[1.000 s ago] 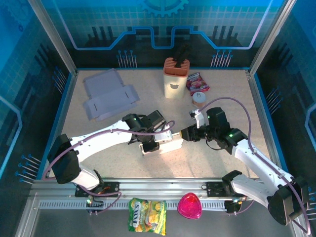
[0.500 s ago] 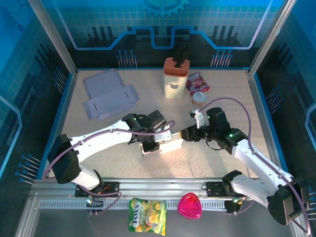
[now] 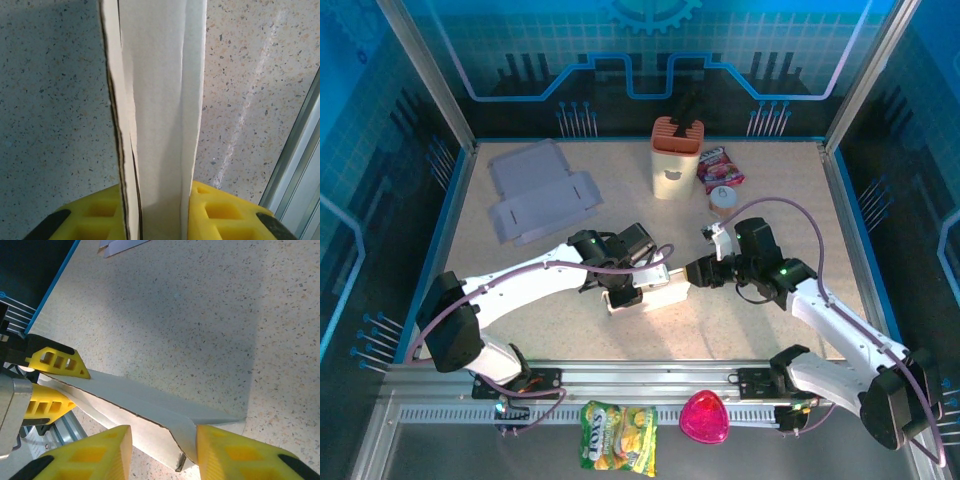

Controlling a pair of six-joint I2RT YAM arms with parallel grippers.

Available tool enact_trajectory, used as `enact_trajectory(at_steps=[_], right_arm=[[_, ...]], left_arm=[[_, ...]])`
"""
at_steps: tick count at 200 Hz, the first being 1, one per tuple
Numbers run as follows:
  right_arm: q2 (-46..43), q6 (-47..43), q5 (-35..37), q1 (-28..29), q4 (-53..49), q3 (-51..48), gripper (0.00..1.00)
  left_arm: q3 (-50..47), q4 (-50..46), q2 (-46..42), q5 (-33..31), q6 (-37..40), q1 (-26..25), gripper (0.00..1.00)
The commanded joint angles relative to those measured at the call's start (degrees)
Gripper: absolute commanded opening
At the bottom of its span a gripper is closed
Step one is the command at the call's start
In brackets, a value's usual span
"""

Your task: Fold the paper box

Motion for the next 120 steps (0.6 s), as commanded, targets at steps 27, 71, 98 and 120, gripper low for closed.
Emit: enact_trajectory(at_steps=[27, 71, 98, 120], right_arm=[[-1.7, 0.0, 1.9, 0.6, -1.0, -0.9, 0.33], [-1.3, -0.4, 3.7, 1.5, -1.9, -0.2, 0.26], [-0.7, -0.5, 4.8, 2.2, -2.0, 0.1, 0.25], [-0.6, -0.5, 6.0, 2.7, -2.2, 0.2, 0.21]], left_arm=[[-0.6, -0.8, -0.1, 1.1, 0.3, 0.5, 0.24], [-0.4, -0.8, 0.0, 1.2, 0.2, 0.5, 0.25], [-0.4, -0.8, -0.1, 1.2, 0.2, 0.5, 0.24], [-0.4, -0.9, 0.0, 1.3, 0.2, 0.5, 0.24]])
